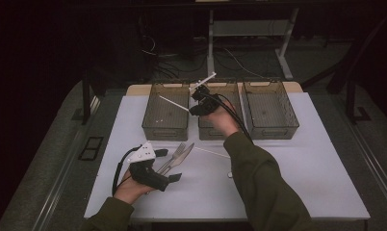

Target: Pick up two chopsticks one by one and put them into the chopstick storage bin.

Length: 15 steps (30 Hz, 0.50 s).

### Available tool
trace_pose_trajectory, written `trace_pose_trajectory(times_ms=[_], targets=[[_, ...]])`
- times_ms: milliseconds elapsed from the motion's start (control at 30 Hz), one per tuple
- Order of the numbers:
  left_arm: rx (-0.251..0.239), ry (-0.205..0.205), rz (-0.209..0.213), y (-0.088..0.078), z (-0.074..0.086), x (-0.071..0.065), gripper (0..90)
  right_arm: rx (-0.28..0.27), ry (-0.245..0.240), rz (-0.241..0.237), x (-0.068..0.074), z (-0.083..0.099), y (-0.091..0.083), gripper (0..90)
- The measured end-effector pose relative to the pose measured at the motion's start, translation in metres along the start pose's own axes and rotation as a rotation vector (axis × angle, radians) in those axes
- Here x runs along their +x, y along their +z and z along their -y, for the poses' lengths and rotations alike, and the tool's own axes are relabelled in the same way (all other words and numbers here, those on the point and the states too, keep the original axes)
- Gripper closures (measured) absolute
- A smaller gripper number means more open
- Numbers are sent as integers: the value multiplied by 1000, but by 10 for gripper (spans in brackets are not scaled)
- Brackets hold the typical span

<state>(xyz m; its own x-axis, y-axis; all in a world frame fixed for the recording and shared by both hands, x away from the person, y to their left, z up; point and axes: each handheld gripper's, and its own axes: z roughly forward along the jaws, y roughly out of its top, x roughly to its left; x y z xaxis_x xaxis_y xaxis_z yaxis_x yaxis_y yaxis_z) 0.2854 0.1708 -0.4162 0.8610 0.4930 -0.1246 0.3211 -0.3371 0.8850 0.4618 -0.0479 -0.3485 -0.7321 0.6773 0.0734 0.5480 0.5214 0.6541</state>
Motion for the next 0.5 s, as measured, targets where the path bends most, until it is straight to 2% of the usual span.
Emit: trace_pose_trajectory(times_ms=[233,500], targets=[[0,7,0,0,0,-1,0,25,41,21,7,-22,24,837],[-5,3,4,-1,-1,0,0,38,58,28,14,-33,46,836]])
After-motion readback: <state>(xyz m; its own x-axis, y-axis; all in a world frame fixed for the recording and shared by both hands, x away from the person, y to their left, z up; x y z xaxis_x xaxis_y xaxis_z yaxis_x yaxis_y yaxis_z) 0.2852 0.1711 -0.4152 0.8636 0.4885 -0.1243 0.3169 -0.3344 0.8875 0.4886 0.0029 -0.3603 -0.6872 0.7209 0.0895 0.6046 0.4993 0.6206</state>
